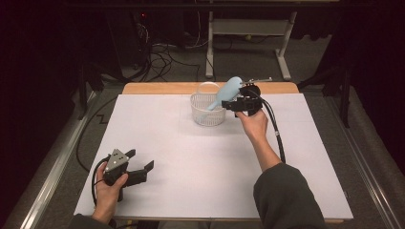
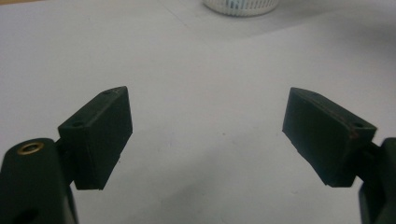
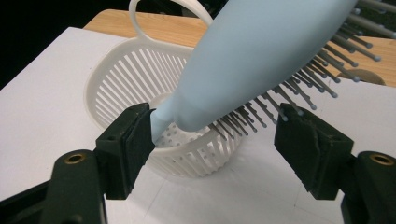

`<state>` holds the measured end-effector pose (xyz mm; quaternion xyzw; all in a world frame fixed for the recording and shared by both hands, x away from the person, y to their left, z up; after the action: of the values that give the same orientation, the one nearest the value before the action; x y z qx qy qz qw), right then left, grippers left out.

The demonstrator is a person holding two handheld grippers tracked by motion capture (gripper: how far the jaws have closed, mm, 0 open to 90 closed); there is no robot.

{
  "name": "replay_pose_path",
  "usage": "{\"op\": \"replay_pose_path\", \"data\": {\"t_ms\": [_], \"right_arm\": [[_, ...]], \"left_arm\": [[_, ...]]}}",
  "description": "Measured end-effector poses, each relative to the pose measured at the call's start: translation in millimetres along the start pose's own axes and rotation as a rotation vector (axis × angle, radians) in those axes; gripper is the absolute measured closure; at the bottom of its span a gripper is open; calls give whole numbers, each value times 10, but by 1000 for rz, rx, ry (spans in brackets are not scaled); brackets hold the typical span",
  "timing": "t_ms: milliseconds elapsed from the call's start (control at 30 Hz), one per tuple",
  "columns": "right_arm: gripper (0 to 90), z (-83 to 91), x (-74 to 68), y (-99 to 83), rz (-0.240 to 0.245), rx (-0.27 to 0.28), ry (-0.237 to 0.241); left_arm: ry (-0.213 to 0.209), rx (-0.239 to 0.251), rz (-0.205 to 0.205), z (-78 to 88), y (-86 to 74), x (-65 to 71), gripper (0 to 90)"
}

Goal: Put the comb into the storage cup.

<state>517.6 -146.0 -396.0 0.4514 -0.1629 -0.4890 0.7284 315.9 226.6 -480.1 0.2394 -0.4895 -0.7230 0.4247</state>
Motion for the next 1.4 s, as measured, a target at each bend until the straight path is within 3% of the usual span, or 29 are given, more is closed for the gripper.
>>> {"op": "replay_pose_path", "data": {"t_ms": [1400], "right_arm": [[258,627,122,-215,76,112,19]], "left_arm": [[5,11,27,28,0,-28,170]]}}
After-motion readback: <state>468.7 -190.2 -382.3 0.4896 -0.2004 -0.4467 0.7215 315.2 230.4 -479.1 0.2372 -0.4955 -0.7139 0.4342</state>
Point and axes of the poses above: each handheld gripper's, and its own axes: z roughly backward along the jaws, y roughly out of its top, x roughly to its right, the point moved 3 cm from there along -z, roughly forward along the jaws, and after that the axes turned 6 degrees about x, right-handed, at the moved point
